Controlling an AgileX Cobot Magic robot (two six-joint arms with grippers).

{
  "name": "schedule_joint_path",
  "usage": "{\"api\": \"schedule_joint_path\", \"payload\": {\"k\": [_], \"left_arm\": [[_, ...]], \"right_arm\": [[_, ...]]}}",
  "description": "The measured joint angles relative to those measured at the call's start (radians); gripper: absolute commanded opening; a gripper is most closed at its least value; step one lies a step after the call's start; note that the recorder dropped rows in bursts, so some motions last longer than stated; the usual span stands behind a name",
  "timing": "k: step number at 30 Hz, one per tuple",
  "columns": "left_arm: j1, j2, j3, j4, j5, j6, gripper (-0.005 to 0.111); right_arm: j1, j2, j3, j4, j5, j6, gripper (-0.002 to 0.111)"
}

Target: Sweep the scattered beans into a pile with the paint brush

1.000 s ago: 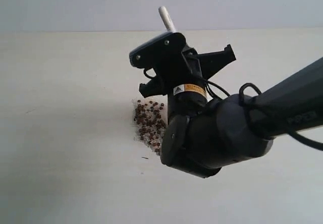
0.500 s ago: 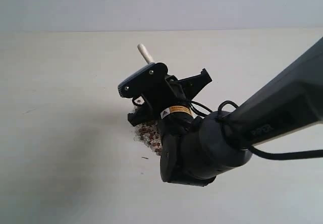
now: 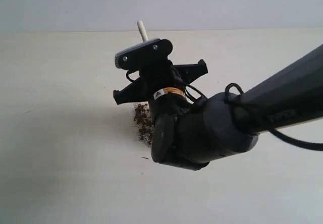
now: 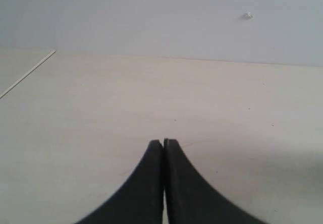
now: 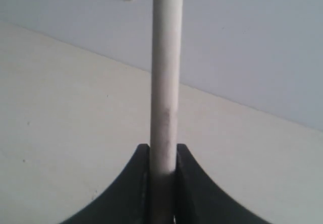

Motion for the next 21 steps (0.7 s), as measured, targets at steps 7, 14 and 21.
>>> {"api": "schedule_joint_path", "payload": {"k": [7, 14, 21], "left_arm": [[0.000, 0.000, 0.000, 0.000, 0.000, 0.000, 0.000], [0.000, 0.000, 0.000, 0.000, 0.000, 0.000, 0.000], [0.000, 0.000, 0.000, 0.000, 0.000, 0.000, 0.000]], "right_arm": [[-0.039, -0.120, 0.022, 0.048, -0.067, -0.256, 0.000], [-0.274, -0.118, 0.198, -0.611, -0.047, 0.259, 0.000], [-0.414, -0.064, 0.189, -0.938, -0.043, 0.411, 0.000]]}}
